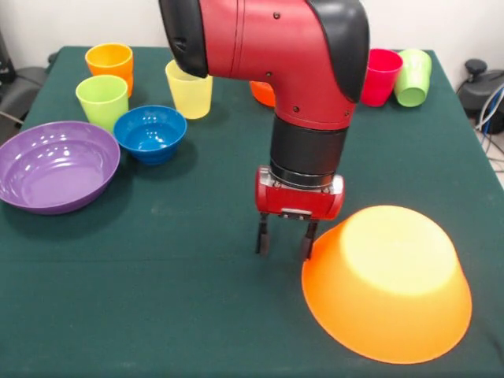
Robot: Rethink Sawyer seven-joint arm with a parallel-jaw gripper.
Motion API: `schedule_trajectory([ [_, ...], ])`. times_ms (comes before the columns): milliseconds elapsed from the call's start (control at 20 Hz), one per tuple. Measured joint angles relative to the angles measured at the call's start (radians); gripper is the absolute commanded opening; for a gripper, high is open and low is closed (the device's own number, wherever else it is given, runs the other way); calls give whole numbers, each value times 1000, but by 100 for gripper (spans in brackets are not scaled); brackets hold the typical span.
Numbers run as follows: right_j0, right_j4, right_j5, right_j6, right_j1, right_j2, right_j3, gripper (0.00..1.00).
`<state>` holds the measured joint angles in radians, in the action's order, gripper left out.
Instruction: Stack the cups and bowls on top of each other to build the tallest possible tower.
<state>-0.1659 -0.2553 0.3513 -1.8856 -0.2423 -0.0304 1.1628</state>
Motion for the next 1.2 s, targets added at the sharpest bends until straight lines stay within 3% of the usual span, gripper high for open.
schedule_trajectory([
  [500, 37, 72, -1, 0, 23, 5, -2, 100],
  [800, 47, 75, -1, 0, 18, 5, 2, 100],
  [1200, 26, 74, -1, 0, -83, 29, 120, 100],
])
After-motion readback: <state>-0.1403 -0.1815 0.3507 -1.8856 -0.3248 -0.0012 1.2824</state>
